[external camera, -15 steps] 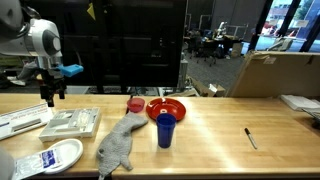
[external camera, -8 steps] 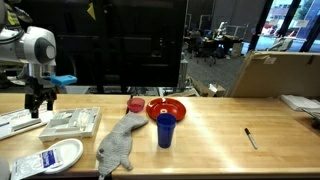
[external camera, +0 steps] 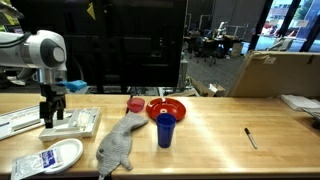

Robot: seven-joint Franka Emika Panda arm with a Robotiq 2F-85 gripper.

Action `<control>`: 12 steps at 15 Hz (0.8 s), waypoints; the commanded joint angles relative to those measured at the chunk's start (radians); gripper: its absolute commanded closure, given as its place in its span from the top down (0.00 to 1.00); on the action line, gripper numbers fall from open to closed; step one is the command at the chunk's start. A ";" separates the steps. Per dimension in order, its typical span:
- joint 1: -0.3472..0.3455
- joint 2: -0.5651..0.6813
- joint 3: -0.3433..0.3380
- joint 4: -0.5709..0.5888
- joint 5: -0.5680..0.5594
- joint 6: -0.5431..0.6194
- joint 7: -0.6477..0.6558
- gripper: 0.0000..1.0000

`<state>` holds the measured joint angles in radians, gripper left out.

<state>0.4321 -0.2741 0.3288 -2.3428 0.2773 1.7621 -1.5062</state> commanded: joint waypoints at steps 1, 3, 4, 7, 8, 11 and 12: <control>-0.016 -0.097 -0.061 -0.103 -0.084 -0.006 -0.167 1.00; -0.015 -0.107 -0.090 -0.171 -0.112 0.059 -0.275 1.00; -0.010 -0.105 -0.098 -0.208 -0.108 0.097 -0.323 1.00; 0.015 -0.097 -0.102 -0.303 -0.049 0.212 -0.436 1.00; 0.027 -0.096 -0.095 -0.328 -0.026 0.244 -0.465 1.00; 0.023 -0.064 -0.092 -0.320 -0.031 0.241 -0.454 1.00; 0.030 -0.064 -0.090 -0.332 -0.029 0.253 -0.458 1.00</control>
<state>0.4655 -0.3373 0.2370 -2.6764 0.2475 2.0184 -1.9634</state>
